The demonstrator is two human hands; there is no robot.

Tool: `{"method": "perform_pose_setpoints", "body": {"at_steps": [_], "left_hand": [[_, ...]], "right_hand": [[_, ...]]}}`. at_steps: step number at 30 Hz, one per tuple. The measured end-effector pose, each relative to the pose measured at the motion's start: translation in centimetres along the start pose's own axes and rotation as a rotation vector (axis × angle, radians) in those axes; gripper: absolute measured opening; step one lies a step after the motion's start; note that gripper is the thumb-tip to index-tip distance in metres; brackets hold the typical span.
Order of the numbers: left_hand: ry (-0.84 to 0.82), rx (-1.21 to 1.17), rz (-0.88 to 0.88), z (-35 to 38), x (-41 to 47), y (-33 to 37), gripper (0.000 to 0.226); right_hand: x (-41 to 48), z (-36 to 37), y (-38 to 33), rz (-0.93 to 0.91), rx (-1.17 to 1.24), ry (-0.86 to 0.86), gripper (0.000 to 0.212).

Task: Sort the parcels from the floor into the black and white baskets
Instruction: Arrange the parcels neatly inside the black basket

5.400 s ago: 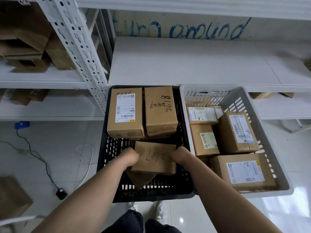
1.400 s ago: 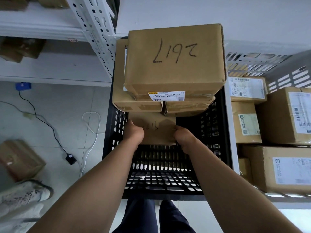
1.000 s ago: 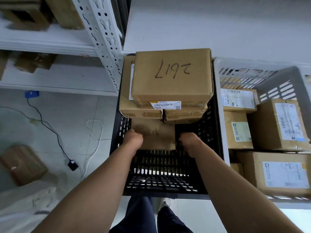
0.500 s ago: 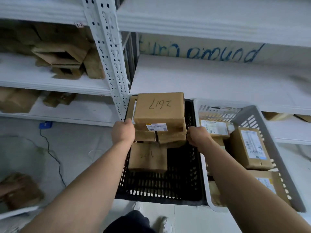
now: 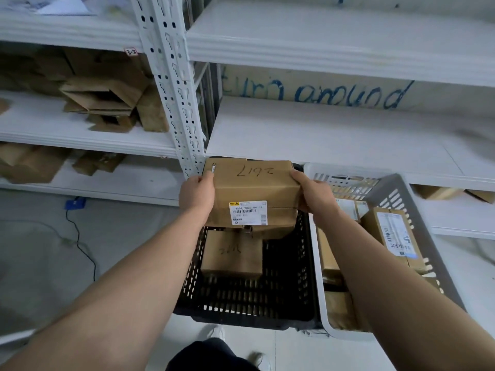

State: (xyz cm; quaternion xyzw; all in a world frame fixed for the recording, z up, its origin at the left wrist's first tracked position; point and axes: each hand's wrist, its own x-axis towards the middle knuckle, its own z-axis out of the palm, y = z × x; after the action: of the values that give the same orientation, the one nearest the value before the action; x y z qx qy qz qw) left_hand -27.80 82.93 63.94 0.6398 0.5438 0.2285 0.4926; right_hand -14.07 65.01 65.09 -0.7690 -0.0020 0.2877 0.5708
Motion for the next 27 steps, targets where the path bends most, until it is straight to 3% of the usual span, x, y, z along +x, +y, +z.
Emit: {"method": "perform_pose_setpoints", "body": {"at_steps": [4, 9, 12, 16, 27], "left_hand": [[-0.060, -0.001, -0.049, -1.4, -0.8, -0.8, 0.039], [-0.111, 0.094, -0.104, -2.5, -2.7, -2.0, 0.044], [-0.189, 0.103, -0.131, -2.2, -3.7, -3.3, 0.035], [-0.300, 0.164, -0.229, -1.8, -4.0, -6.4, 0.037], [-0.343, 0.402, -0.353, 0.5, -1.9, -13.6, 0.038]], "right_hand": [[-1.6, -1.9, 0.0, 0.074, -0.105, -0.147, 0.051], [-3.0, -2.6, 1.8, 0.207, -0.301, -0.305, 0.041], [-3.2, -2.5, 3.5, 0.279, -0.390, -0.372, 0.039], [-2.9, -1.5, 6.2, 0.382, -0.448, -0.362, 0.042], [0.1, 1.6, 13.6, 0.664, -0.430, -0.335, 0.036]]}}
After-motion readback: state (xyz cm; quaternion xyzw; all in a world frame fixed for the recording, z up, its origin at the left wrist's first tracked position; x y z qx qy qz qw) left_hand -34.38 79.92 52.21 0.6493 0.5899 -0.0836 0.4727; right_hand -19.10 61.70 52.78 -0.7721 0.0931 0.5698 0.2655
